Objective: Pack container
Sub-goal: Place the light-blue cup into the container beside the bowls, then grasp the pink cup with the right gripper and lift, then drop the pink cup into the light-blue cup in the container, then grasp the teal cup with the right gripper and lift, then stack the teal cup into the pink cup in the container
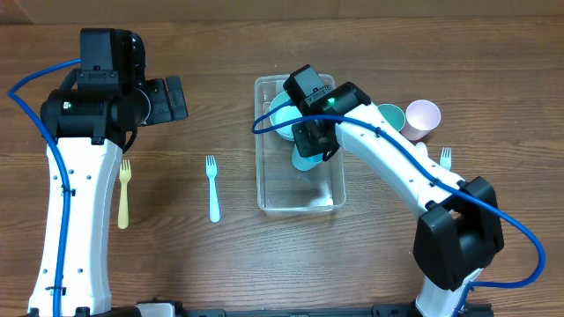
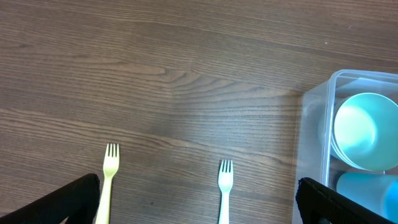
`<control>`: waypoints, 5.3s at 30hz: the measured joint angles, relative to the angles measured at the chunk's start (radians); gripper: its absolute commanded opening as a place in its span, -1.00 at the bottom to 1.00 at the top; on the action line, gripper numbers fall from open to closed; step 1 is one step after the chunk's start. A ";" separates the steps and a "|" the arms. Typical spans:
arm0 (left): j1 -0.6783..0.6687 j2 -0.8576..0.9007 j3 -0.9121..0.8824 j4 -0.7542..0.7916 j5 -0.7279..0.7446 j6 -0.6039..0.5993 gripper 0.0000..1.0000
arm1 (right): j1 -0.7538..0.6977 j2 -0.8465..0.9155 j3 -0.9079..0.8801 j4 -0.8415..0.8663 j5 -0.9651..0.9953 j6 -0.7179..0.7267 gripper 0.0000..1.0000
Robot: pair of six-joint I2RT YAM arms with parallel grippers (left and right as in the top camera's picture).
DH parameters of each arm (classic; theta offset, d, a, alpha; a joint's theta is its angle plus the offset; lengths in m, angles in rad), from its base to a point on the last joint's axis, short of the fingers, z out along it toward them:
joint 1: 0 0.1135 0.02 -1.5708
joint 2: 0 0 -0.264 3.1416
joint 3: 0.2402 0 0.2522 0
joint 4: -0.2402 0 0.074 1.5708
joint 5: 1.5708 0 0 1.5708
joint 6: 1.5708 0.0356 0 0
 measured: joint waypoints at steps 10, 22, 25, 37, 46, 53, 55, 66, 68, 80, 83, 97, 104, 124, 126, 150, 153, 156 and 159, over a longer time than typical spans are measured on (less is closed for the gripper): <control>0.000 0.000 0.000 0.000 0.000 0.000 1.00 | -0.505 -0.382 0.087 -0.142 0.027 0.070 0.44; 0.000 0.000 0.000 -0.003 0.000 0.000 1.00 | -0.795 -0.101 -0.107 0.097 -0.169 0.030 0.45; 0.000 0.000 0.000 -0.004 0.000 0.000 1.00 | -0.795 -0.078 -0.183 0.190 -0.196 0.029 0.30; 0.000 0.000 0.000 -0.004 0.000 0.000 1.00 | -0.795 -0.077 -0.319 0.345 -0.262 0.030 -0.68; 0.000 0.000 0.000 -0.004 0.000 0.000 1.00 | -0.795 -0.077 -0.319 0.333 -0.271 0.034 -0.92; 0.000 0.000 0.000 -0.004 0.000 0.000 1.00 | -0.791 -0.079 -0.126 0.124 -0.247 0.018 -0.92; 0.000 0.000 0.000 -0.004 0.000 0.000 1.00 | -0.781 -0.083 -0.042 0.024 -0.208 0.009 -0.92; 0.000 0.000 0.000 -0.004 0.000 0.000 1.00 | -0.253 -0.271 0.064 -0.130 -0.060 -0.050 -0.92; 0.000 0.000 0.000 -0.005 0.000 0.000 1.00 | -0.161 -0.271 0.064 -0.146 -0.046 -0.050 -0.92; 0.000 0.000 0.000 -0.004 0.000 0.000 1.00 | -0.069 -0.270 -0.245 0.156 -0.070 -0.049 -0.90; 0.000 0.000 0.000 -0.004 0.000 0.000 1.00 | -0.069 -0.270 -0.266 0.208 -0.100 -0.049 -0.29; 0.000 0.000 0.000 -0.004 0.000 0.000 1.00 | -0.231 -0.299 -0.196 0.154 0.011 0.100 0.54; 0.000 0.000 0.000 -0.004 0.000 0.000 1.00 | -0.446 -0.271 -0.291 0.245 0.010 0.140 0.51; 0.000 0.000 0.000 -0.004 0.000 0.000 1.00 | -0.536 -0.093 -0.321 0.335 -0.095 0.187 -0.93; 0.000 0.000 0.000 -0.004 0.000 0.000 1.00 | -0.536 -0.093 -0.321 0.332 -0.094 0.187 -0.92; 0.000 0.000 0.000 -0.005 0.000 0.000 1.00 | -0.036 -0.369 -0.055 0.008 -0.113 -0.023 -0.92; 0.000 0.000 0.000 -0.004 0.000 0.000 1.00 | -0.031 -0.327 -0.092 0.073 -0.113 -0.023 -0.92; 0.000 0.000 0.000 -0.004 0.000 0.000 1.00 | -0.031 -0.299 -0.099 0.090 -0.111 -0.023 -0.92; 0.000 0.000 0.000 -0.004 0.000 0.000 1.00 | -0.031 -0.269 -0.106 0.099 -0.083 -0.023 -0.92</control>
